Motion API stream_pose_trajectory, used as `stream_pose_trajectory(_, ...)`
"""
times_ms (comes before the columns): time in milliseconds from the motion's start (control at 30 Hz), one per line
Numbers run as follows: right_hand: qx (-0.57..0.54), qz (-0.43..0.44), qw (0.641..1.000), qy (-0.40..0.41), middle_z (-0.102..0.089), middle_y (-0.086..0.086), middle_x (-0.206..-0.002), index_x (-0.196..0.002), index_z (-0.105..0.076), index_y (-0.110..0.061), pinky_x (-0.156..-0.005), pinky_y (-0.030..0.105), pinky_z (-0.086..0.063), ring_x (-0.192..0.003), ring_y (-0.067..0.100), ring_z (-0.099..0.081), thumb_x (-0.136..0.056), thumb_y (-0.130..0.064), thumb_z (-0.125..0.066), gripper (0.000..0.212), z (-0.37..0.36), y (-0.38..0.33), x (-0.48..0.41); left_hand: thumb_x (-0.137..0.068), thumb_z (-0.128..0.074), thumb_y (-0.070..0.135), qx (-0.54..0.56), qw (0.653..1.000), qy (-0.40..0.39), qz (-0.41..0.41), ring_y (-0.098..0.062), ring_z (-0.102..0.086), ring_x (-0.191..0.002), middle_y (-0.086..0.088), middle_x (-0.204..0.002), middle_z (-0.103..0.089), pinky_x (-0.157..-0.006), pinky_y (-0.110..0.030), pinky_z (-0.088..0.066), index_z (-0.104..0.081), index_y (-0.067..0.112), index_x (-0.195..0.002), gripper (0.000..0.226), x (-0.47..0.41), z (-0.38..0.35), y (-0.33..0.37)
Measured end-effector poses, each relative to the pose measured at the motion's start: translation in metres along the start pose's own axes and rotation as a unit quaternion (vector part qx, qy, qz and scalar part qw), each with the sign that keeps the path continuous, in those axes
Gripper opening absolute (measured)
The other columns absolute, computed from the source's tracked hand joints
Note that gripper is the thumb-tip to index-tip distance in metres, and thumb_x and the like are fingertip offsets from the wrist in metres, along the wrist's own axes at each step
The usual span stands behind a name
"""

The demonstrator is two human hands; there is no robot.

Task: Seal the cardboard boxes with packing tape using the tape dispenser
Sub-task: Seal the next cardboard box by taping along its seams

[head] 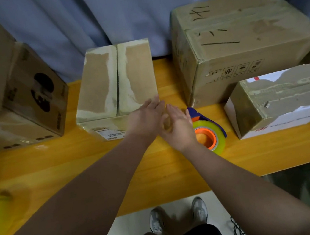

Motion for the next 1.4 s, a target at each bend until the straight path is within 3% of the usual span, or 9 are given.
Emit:
stream_pose_trajectory(200, 0.097, 0.011, 0.986, 0.135, -0.061, 0.011, -0.129, -0.125, -0.063, -0.007, -0.113, 0.045, -0.023, -0.125, 0.030, -0.053, -0.095, -0.018, -0.051, 0.034, 0.000, 0.014, 0.006, -0.099, -0.036, 0.046, -0.020, 0.997, -0.064, -0.027, -0.018, -0.009, -0.147, 0.000, -0.161, 0.001, -0.108, -0.033, -0.032, -0.005, 0.023, -0.152, 0.065, 0.007, 0.001, -0.001)
stream_pose_trajectory(367, 0.246, 0.095, 0.956, 0.130, -0.066, 0.017, -0.119, -0.122, -0.063, -0.001, -0.106, 0.051, -0.035, -0.114, 0.032, -0.061, -0.084, -0.002, -0.063, 0.038, 0.001, 0.023, 0.004, -0.099, -0.041, 0.040, -0.016, 0.996, -0.058, -0.068, -0.019, 0.005, -0.147, -0.004, -0.160, 0.006, -0.117, -0.033, 0.005, 0.002, 0.015, -0.152, 0.073, 0.035, -0.003, -0.029)
stream_pose_trajectory(567, 0.035, 0.039, 0.991, 0.123, -0.064, 0.018, -0.122, -0.124, -0.063, -0.001, -0.107, 0.044, -0.036, -0.116, 0.031, -0.060, -0.093, -0.009, -0.049, 0.035, -0.025, 0.010, 0.009, -0.099, -0.042, 0.032, 0.002, 0.997, -0.062, -0.041, -0.013, 0.006, -0.147, 0.000, -0.160, 0.005, -0.116, -0.029, 0.007, 0.004, 0.016, -0.152, 0.072, 0.052, -0.011, -0.059)
stream_pose_trajectory(767, -0.100, -0.029, 0.984, 0.147, -0.061, 0.013, -0.129, -0.132, -0.057, -0.005, -0.105, 0.033, -0.041, -0.120, 0.025, -0.056, -0.099, -0.012, -0.047, 0.034, -0.027, 0.009, 0.019, -0.099, -0.041, 0.029, 0.008, 0.998, -0.052, -0.037, -0.012, 0.001, -0.147, 0.002, -0.160, 0.002, -0.118, -0.031, 0.002, 0.000, 0.017, -0.152, 0.068, 0.048, -0.008, -0.059)
stream_pose_trajectory(967, -0.218, -0.070, 0.962, 0.151, -0.062, 0.009, -0.127, -0.131, -0.056, -0.005, -0.091, 0.003, -0.036, -0.113, 0.005, -0.053, -0.099, -0.012, -0.050, 0.033, -0.042, -0.001, 0.027, -0.098, -0.039, 0.032, 0.011, 0.998, -0.039, -0.038, -0.013, 0.004, -0.147, 0.001, -0.160, 0.004, -0.118, -0.031, 0.004, 0.002, 0.017, -0.152, 0.069, 0.050, -0.011, -0.058)
stream_pose_trajectory(1100, -0.311, -0.102, 0.938, 0.111, -0.052, 0.004, -0.139, -0.141, -0.045, -0.009, -0.099, 0.015, -0.040, -0.125, 0.006, -0.046, -0.095, -0.006, -0.053, 0.047, -0.028, -0.011, 0.017, -0.098, -0.038, 0.036, 0.017, 0.998, -0.042, -0.038, -0.013, 0.005, -0.147, 0.001, -0.160, 0.005, -0.118, -0.031, 0.004, 0.003, 0.017, -0.152, 0.070, 0.049, -0.012, -0.057)
stream_pose_trajectory(1200, -0.373, -0.088, 0.922, 0.053, -0.040, 0.000, -0.147, -0.150, -0.028, -0.015, -0.095, 0.012, -0.043, -0.121, -0.006, -0.046, -0.092, 0.005, -0.050, 0.066, -0.025, -0.023, 0.012, -0.098, -0.039, 0.037, 0.027, 0.998, -0.037, -0.038, -0.013, 0.004, -0.147, 0.001, -0.160, 0.004, -0.118, -0.031, 0.004, 0.001, 0.017, -0.152, 0.071, 0.048, -0.011, -0.059)
stream_pose_trajectory(1300, -0.336, -0.085, 0.938, -0.024, -0.032, 0.000, -0.153, -0.154, -0.016, -0.019, -0.113, 0.026, -0.031, -0.135, 0.002, -0.033, -0.089, 0.009, -0.050, 0.078, -0.040, -0.013, 0.023, -0.097, -0.039, 0.037, 0.030, 0.998, -0.033, -0.038, -0.013, 0.002, -0.147, 0.001, -0.160, 0.002, -0.117, -0.030, 0.004, 0.000, 0.018, -0.152, 0.071, 0.050, -0.011, -0.057)
stream_pose_trajectory(1400, -0.295, -0.074, 0.951, -0.062, -0.033, -0.001, -0.153, -0.153, -0.020, -0.019, -0.115, 0.026, -0.027, -0.139, 0.006, -0.028, -0.090, 0.012, -0.046, 0.075, -0.030, -0.004, 0.018, -0.098, -0.039, 0.035, 0.038, 0.998, -0.026, -0.041, -0.013, 0.001, -0.147, 0.001, -0.160, 0.001, -0.117, -0.029, 0.003, -0.002, 0.018, -0.153, 0.068, 0.049, -0.009, -0.059)
Point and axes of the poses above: each hand's wrist, its own x-axis away from the middle knuckle, its own z-axis out of the back of the hand, y = z × x, the point moved 3 cm from there along -x, towards the middle knuckle
